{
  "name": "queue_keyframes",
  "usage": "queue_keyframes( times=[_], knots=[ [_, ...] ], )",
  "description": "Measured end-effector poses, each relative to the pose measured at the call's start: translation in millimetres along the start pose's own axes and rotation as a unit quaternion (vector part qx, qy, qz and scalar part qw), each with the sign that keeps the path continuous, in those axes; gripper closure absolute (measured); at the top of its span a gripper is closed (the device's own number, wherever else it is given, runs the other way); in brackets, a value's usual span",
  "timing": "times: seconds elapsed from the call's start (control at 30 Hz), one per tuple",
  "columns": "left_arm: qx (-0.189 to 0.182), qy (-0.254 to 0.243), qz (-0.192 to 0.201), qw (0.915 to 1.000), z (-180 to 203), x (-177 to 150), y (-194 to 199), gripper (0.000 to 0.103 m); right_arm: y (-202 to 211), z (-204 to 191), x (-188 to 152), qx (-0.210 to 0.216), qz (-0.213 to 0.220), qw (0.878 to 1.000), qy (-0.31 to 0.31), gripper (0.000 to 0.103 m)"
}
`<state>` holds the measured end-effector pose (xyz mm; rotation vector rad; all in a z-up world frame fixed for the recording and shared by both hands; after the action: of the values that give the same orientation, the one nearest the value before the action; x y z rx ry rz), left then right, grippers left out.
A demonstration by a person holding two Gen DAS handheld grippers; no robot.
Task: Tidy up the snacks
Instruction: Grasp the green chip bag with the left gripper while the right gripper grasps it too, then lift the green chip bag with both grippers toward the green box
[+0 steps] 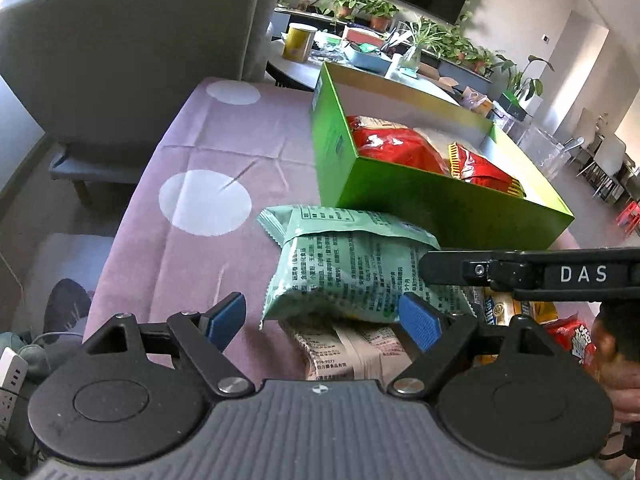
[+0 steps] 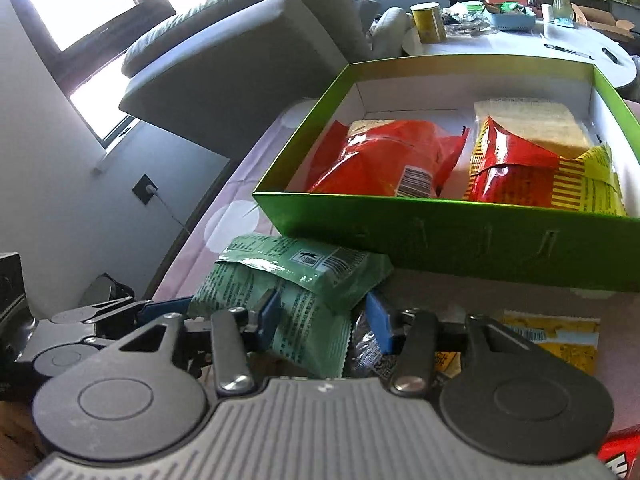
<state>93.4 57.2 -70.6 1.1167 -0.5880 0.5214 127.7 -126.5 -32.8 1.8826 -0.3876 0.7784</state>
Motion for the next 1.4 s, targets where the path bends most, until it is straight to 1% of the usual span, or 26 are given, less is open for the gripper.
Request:
queue_keyframes(
  times=[0.17, 0.27, 0.33, 0.43, 0.53, 0.6, 0.7, 0.77, 0.9, 0.97, 1.03, 1.07, 1.1, 1.17, 1.23, 1.27, 1.4],
  knots=[
    [0.003, -0.003, 0.005, 1.0000, -1, 2, 3, 0.021, 0, 0, 0, 0.001, -0.001, 1.000, -0.005, 0.056],
    [0.002, -0.004, 0.017, 0.9999, -5, 5, 9, 0.020, 1, 2, 0, 0.005, -0.003, 1.000, -0.012, 0.056],
    [-0.001, 0.000, 0.026, 0.9997, -9, 9, 14, 0.019, 1, 7, 3, 0.014, -0.011, 0.999, -0.034, 0.054],
    [0.005, 0.007, 0.033, 0.9994, -15, 14, 16, 0.018, 1, 14, 9, 0.027, -0.024, 0.997, -0.071, 0.053],
    [0.008, 0.010, 0.028, 0.9995, -19, 17, 10, 0.017, -1, 14, 14, 0.033, -0.038, 0.995, -0.082, 0.051],
    [-0.003, 0.012, 0.023, 0.9997, -19, 18, 4, 0.017, -5, 11, 15, 0.039, -0.047, 0.995, -0.083, 0.048],
    [-0.016, 0.011, 0.016, 0.9997, -16, 19, -3, 0.018, -8, 4, 16, 0.033, -0.056, 0.995, -0.079, 0.043],
    [-0.010, 0.008, 0.014, 0.9998, -14, 19, -7, 0.018, -10, 1, 18, 0.031, -0.060, 0.995, -0.079, 0.037],
    [-0.012, 0.012, 0.011, 0.9998, -13, 19, -8, 0.020, -13, -2, 23, 0.019, -0.065, 0.994, -0.086, 0.037],
    [-0.016, 0.006, 0.011, 0.9998, -12, 19, -8, 0.021, -15, -2, 24, 0.018, -0.065, 0.994, -0.090, 0.037],
    [-0.029, 0.002, 0.007, 0.9996, -10, 17, -8, 0.022, -17, -2, 23, 0.020, -0.064, 0.994, -0.090, 0.037],
    [-0.035, -0.001, 0.006, 0.9994, -8, 16, -9, 0.026, -18, -3, 22, 0.021, -0.063, 0.994, -0.087, 0.037],
    [-0.042, -0.005, 0.003, 0.9991, -5, 15, -10, 0.027, -18, -4, 21, 0.023, -0.062, 0.994, -0.082, 0.037],
    [-0.045, -0.017, -0.001, 0.9988, 3, 12, -12, 0.026, -18, -6, 18, 0.023, -0.063, 0.995, -0.074, 0.044],
    [-0.034, -0.035, 0.001, 0.9988, 9, 10, -11, 0.026, -17, -7, 14, 0.022, -0.064, 0.996, -0.066, 0.050],
    [-0.034, -0.038, 0.002, 0.9987, 11, 10, -10, 0.026, -16, -8, 13, 0.016, -0.057, 0.997, -0.057, 0.053],
    [-0.041, -0.041, 0.004, 0.9983, 17, 9, -3, 0.026, -8, -9, 9, 0.006, -0.041, 0.998, -0.040, 0.056]
  ],
)
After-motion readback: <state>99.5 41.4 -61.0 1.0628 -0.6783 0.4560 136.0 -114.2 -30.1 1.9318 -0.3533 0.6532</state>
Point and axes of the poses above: each gripper's, at about its wrist camera, not at the fingertips, and y roughly against the way its jaws point, z to its right, x to its top, the point moved 2 cm from there along -y, roughly the way its jaws point, and after that the axes turned 5 degrees about -x, right-handed, at the moved point
